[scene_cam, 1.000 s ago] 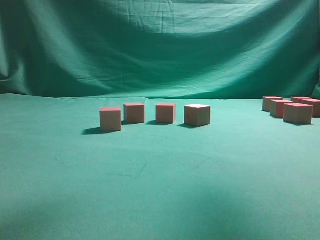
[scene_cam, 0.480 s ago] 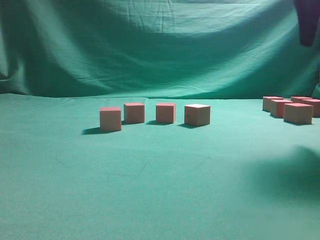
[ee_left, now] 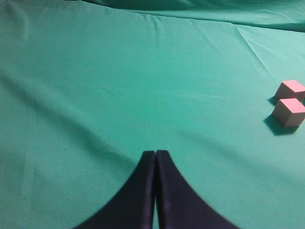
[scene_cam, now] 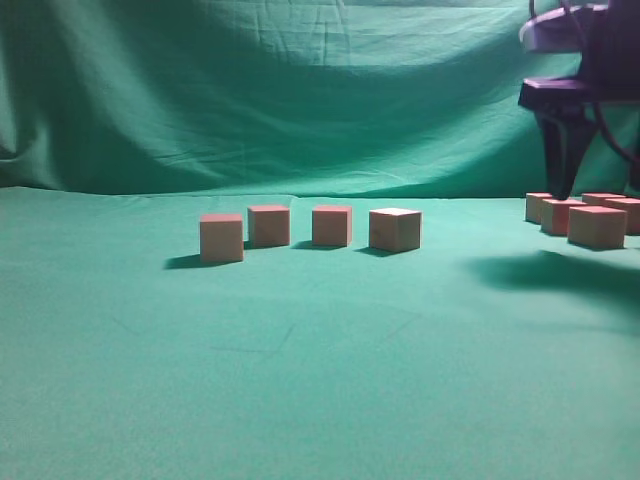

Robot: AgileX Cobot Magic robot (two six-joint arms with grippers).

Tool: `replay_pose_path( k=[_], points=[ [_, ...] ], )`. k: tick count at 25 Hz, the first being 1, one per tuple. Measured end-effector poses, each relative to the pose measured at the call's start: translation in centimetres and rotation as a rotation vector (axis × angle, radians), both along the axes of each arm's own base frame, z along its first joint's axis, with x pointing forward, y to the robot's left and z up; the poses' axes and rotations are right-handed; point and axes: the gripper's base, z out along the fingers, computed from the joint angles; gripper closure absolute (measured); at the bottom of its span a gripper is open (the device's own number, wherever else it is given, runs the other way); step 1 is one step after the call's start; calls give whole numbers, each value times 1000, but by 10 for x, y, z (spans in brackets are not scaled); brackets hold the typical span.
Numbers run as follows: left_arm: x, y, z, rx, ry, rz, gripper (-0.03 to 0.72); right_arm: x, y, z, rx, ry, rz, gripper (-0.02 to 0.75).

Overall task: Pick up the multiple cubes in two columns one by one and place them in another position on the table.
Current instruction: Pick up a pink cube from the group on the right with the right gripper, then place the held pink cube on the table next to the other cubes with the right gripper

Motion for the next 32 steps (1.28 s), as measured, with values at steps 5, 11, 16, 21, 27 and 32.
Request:
replay_pose_path(
  k=[5, 11, 16, 21, 27, 32],
  points=[
    [0, 0, 0, 0, 0, 0, 688, 10, 2, -27, -1, 10, 3, 160],
    [0, 0, 0, 0, 0, 0, 688, 18, 4, -34, -4, 14, 6, 297],
    [0, 0, 0, 0, 0, 0, 688, 27, 6, -15, -8, 23, 0, 467],
    [0, 0, 0, 0, 0, 0, 688, 34, 9, 21, -25, 80, -7, 467],
    [0, 0, 0, 0, 0, 0, 688, 16, 39, 67, -32, 90, 67, 467],
    [0, 0, 0, 0, 0, 0, 688, -26, 90, 99, -16, 38, 218, 467]
  ],
)
